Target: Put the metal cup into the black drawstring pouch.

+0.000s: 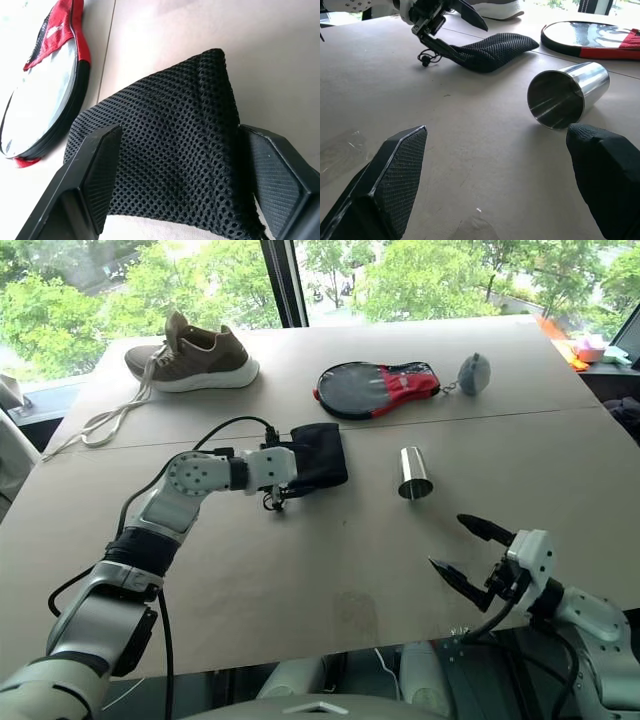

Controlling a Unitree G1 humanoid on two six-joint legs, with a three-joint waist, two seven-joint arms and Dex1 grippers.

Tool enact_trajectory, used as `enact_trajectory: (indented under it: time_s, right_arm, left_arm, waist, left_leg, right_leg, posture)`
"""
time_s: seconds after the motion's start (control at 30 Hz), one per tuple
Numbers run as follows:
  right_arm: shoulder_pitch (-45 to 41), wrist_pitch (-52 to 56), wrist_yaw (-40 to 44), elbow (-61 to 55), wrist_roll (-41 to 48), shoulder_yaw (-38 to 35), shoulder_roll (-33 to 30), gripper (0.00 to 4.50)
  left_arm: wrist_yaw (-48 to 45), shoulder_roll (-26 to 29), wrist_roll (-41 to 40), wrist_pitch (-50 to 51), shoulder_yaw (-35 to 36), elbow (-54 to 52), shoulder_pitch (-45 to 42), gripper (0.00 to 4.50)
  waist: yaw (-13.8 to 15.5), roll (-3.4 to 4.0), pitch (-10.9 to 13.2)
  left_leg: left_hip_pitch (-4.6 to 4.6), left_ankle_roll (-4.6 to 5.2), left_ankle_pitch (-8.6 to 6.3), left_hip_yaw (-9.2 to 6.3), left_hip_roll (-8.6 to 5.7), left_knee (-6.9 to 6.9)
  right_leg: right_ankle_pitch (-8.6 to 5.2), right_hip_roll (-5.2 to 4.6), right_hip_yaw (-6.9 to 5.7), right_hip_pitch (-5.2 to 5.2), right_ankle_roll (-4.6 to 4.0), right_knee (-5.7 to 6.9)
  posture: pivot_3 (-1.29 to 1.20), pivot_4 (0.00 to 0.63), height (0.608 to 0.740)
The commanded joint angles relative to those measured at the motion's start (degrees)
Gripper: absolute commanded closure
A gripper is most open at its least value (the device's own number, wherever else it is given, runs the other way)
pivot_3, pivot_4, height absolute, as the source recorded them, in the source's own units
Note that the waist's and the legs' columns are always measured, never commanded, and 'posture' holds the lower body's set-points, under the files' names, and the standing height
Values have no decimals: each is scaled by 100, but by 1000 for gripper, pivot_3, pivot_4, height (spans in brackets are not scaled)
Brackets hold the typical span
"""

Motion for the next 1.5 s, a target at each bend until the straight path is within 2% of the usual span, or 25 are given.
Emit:
enact_trajectory:
  time_s: [0.03, 0.2, 0.3, 0.5, 0.53, 0.7, 0.8, 0.87, 1.0, 1.1, 1.23, 1.5]
  right_arm:
    - [67, -131, -45, -184, 50, -146, 8, 13]
    - [104, -121, -80, -207, 57, -153, 8, 13]
    - [84, -107, -84, -200, 61, -146, -7, 0]
    - [-17, -64, -73, -153, 83, -152, -52, 0]
    - [-21, -65, -70, -152, 80, -149, -52, 0]
    - [-88, -38, -84, -154, 58, -92, -34, 0]
    - [-169, 33, -148, -206, 36, -35, -24, 0]
    - [-362, 177, -376, -319, -38, 19, 2, 0]
    - [-1138, 799, -1359, -636, -552, 230, 44, 0]
    - [-1573, 975, -1811, -679, -1035, 474, 98, 0]
    - [-1790, 1251, -2268, -436, -1861, 863, 8, 0]
    - [-2272, 1632, -3064, 269, -2482, 1071, 409, 0]
  left_arm:
    - [319, -55, 97, -191, 89, -108, -158, 704]
    - [606, -102, 216, -202, 85, -87, -48, 704]
    - [729, -145, 255, -105, 86, -64, -58, 1512]
    - [875, -107, 337, 63, 123, 96, -118, 4395]
    - [868, -82, 346, 82, 119, 100, -106, 4481]
    - [935, -19, 328, 167, 226, 116, -74, 4481]
    - [862, -80, 41, 364, 382, -37, -44, 4481]
    - [637, -265, -605, 876, 666, -343, -31, 4481]
    - [22, -664, -2377, 2582, 1292, -1359, 24, 4481]
    - [2, -703, -2961, 3472, 1518, -1822, -4, 4481]
    - [55, -633, -3172, 3959, 1605, -2073, -37, 4481]
    - [23, -624, -3444, 4396, 1629, -2395, 2, 4481]
  waist:
    - [6, -1, 0]
    - [-7, -1, 0]
    - [-5, -1, 0]
    - [-7, -1, 0]
    - [-7, -1, 0]
    - [-6, -1, 0]
    - [-6, -1, 0]
    - [-6, -1, 0]
    - [-29, -3, 1]
    - [-53, -4, 1]
    - [-70, -6, 0]
    - [-123, -6, 0]
  left_leg:
    - [0, 0, 0, -1, 0, 1]
    - [0, 0, 0, 1, 0, 1]
    - [1, 0, 0, 2, -1, 2]
    - [1, 0, 0, 2, -1, 3]
    - [1, 0, 0, 2, -1, 3]
    - [0, 0, 0, 2, -1, 3]
    - [0, 0, 0, 1, -1, 3]
    - [0, 0, 0, 1, -1, 5]
    - [-6, 0, 0, 2, 0, 19]
    - [-6, -2, 1, 0, 1, 19]
    - [-8, -2, 2, 2, -2, 21]
    - [-5, -2, 2, 5, -3, 25]
  right_leg:
    - [0, 0, 0, 0, 0, 0]
    - [0, 0, 1, 0, 1, 0]
    - [1, 0, 1, 0, 1, 2]
    - [1, 0, 1, 0, 1, 3]
    - [1, 0, 0, 0, 1, 3]
    - [1, 0, 0, -1, 1, 3]
    - [1, 0, 0, -1, 1, 4]
    - [1, 0, 0, -1, 1, 5]
    - [1, -2, 2, -10, 1, 20]
    - [1, 0, 1, -12, 1, 23]
    - [1, 1, 0, -12, 1, 22]
    - [1, 0, 6, -12, 1, 28]
  posture:
    - [0, 150, 740]
    - [0, 150, 740]
    - [0, 150, 740]
    - [0, 150, 740]
    - [0, 150, 740]
    - [0, 150, 740]
    - [0, 150, 740]
    - [0, 150, 740]
    - [0, 150, 740]
    - [0, 150, 740]
    - [0, 150, 740]
    - [0, 150, 740]
